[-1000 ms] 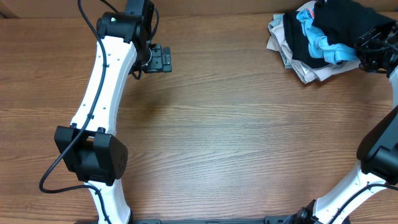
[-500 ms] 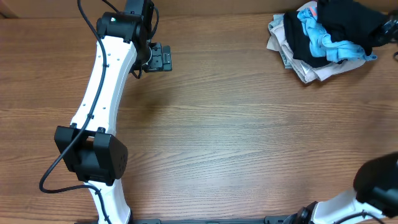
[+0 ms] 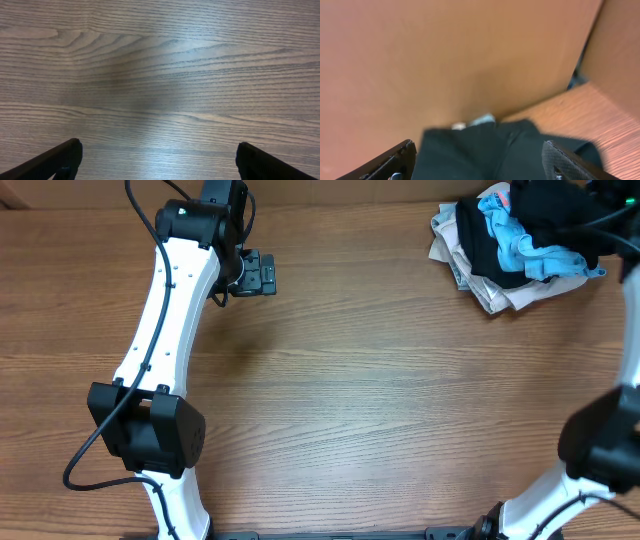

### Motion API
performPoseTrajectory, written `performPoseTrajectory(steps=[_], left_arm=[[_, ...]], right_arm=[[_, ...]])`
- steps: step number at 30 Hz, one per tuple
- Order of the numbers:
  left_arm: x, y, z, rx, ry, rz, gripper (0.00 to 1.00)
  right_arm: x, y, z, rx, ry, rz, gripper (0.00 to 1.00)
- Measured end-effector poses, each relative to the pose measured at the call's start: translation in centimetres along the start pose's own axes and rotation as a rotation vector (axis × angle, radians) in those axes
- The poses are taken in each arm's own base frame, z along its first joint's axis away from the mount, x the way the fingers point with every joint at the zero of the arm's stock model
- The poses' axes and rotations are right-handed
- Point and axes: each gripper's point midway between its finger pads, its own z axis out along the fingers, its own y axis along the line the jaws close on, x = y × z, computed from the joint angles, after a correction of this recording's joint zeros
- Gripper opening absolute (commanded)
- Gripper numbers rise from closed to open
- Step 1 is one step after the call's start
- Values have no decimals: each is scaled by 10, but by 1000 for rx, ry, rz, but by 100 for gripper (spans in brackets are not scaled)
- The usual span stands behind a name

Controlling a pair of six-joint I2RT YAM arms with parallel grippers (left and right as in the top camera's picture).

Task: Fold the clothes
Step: 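Lower the shirt onto the pile and open the right gripper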

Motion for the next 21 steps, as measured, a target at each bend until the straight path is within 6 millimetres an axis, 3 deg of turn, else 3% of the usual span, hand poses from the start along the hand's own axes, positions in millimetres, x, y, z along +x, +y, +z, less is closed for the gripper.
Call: performPoseTrajectory(steps=[5,7,9,11,21], left_arm=[[0,0,0,0,-1,0,100],[0,1,0,-4,-2,0,100],[-1,1,0,-8,-4,0,100],[-1,2,0,-11,-5,0,100],[-2,4,0,-22,-8,0,100]], right_arm=[[92,6,53,9,217,-33,84],[139,7,70,18,328,-56,87],[170,6,74,36,419,-89,89],[184,6,74,51,468,-114,92],[205,24,65,111,573,-227,96]])
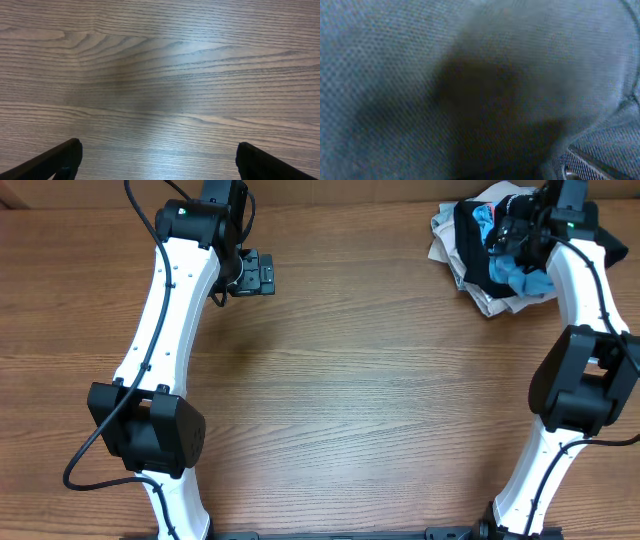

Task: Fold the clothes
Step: 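Lower the shirt onto the pile and open the right gripper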

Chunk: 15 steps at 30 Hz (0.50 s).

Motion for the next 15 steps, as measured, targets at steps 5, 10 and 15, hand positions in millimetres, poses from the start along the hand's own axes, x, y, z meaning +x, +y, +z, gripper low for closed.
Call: performPoseTrajectory(steps=[5,10,15], left_arm=[[0,0,0,0,0,0,100],[0,0,0,0,-1,0,100],[0,0,0,0,-1,0,100]], right_arm=[[5,4,-7,11,55,-16,100],[8,13,-25,-7,142,-21,100],[-24,41,-77,-94,114,-11,100]])
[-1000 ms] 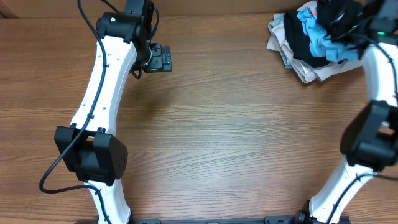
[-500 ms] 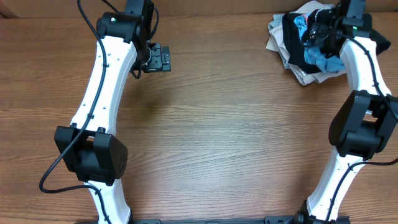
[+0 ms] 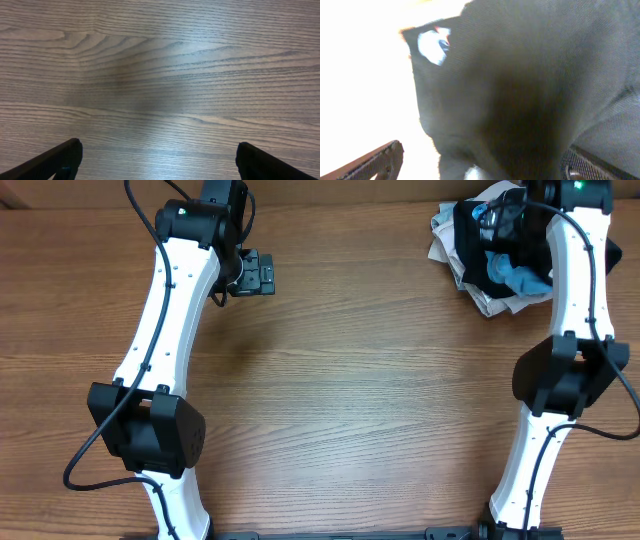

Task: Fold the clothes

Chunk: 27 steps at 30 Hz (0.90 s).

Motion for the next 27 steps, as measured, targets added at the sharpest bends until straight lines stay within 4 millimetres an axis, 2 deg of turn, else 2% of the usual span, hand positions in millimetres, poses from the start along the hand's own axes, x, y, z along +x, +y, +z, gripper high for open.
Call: performPoseTrajectory(steps=[1,4,9,16,20,27], left_arm=[[0,0,0,0,0,0,100],[0,0,0,0,0,0,100],[0,0,0,0,0,0,100],[0,0,0,0,0,0,100],[0,0,0,0,0,0,100],[0,0,0,0,0,0,100]], right_arm=[[-5,5,-11,-14,-19,-2,100],[-29,27,-78,-77,-145,-6,100],[-35,34,-143,-130,-253,25,100],[-19,48,-193,-236,-262,39,100],[-7,56,-231,-301,-283,33,100],[12,71,-332,-438,-445,-18,100]])
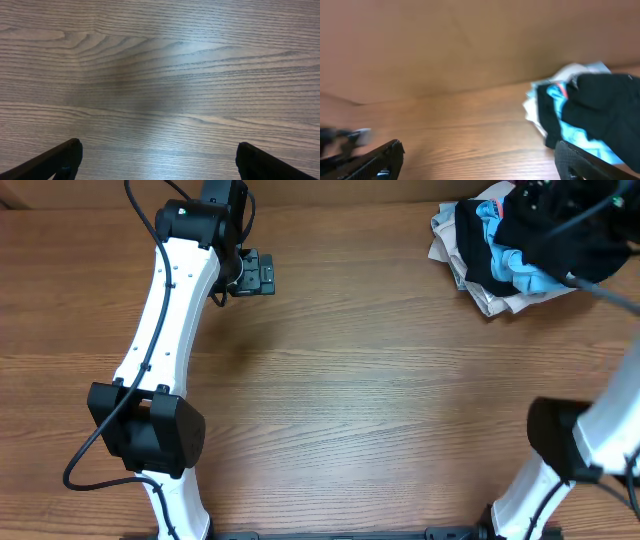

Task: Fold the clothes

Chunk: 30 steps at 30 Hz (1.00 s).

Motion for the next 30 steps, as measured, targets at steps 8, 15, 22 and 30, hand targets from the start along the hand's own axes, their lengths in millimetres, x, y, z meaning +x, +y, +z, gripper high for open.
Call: performPoseTrajectory(steps=[8,15,22,30], left_arm=[[0,0,0,0,0,0,100],[0,0,0,0,0,0,100],[0,0,0,0,0,0,100],[0,0,0,0,0,0,100]], right_arm=[[3,81,-113,-272,-151,-104,100],[12,104,-185,-268,-302,-254,100],[29,97,-231,-137,-378,-327,100],[44,51,-185,21,-291,-280,100]])
